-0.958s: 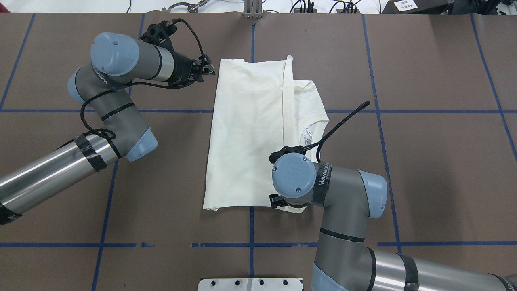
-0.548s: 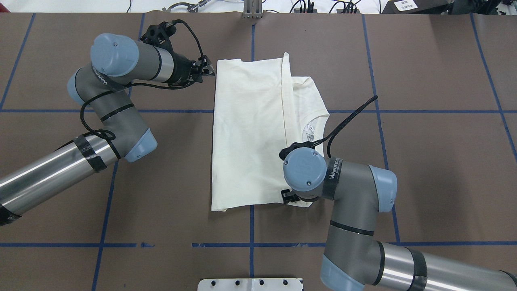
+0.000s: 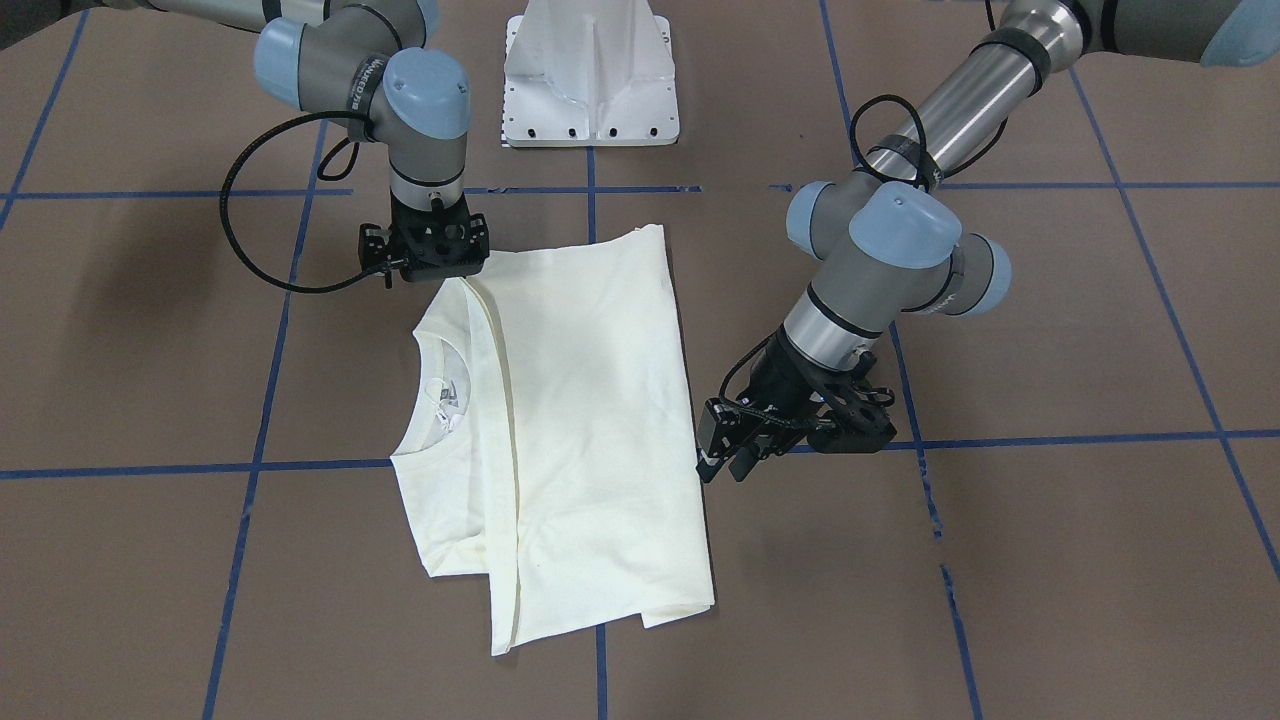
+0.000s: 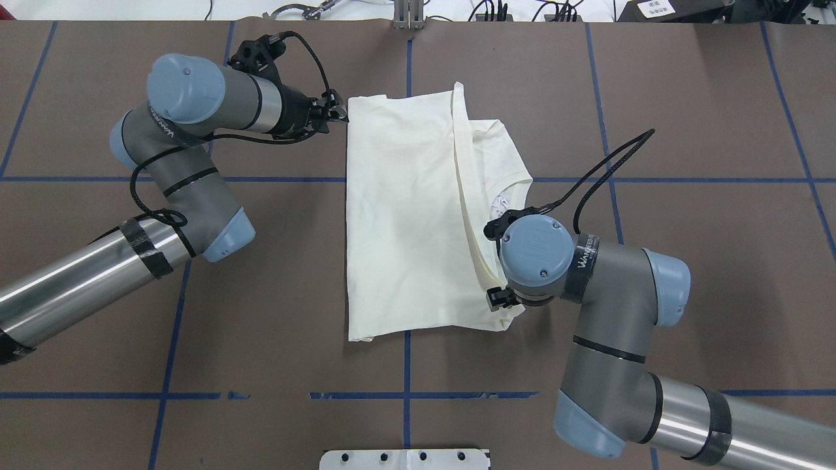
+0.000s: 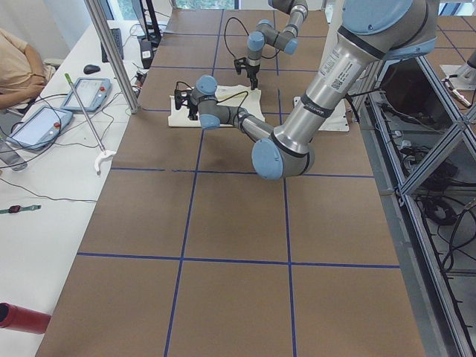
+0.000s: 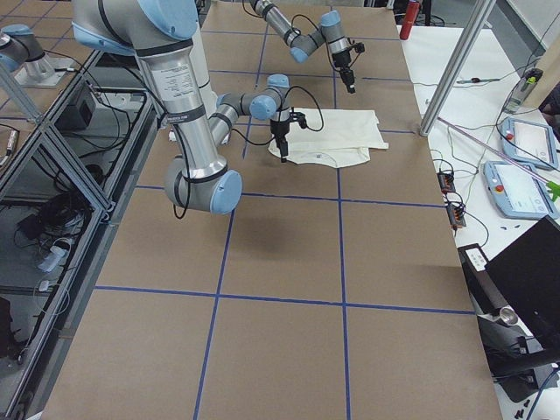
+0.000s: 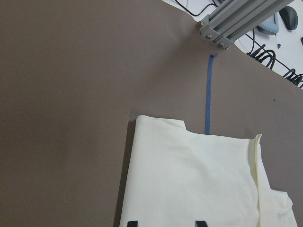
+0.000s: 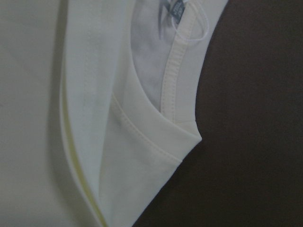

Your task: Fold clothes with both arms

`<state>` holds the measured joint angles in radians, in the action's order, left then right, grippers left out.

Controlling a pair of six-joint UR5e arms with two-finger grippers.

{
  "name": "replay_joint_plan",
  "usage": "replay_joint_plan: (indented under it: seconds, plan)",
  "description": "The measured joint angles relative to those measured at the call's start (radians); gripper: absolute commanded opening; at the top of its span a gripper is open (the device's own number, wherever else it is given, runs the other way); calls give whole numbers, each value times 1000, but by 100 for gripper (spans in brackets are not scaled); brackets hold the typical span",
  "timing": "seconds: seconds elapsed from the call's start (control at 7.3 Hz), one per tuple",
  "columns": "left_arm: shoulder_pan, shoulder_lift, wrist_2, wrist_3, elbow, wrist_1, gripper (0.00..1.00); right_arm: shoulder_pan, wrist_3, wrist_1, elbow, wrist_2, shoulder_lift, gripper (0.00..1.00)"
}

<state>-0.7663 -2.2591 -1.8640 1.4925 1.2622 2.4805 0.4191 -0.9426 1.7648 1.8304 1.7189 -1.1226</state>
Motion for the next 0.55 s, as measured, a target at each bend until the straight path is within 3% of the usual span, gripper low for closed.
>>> replay_joint_plan:
  seconds: [0.41,0.55]
  plan:
    - [0,1,0,-1,1,0,50,27,24,1,105,8,-166,100]
    - [0,1,0,-1,1,0,50,51,41,34,140,26,-154,100]
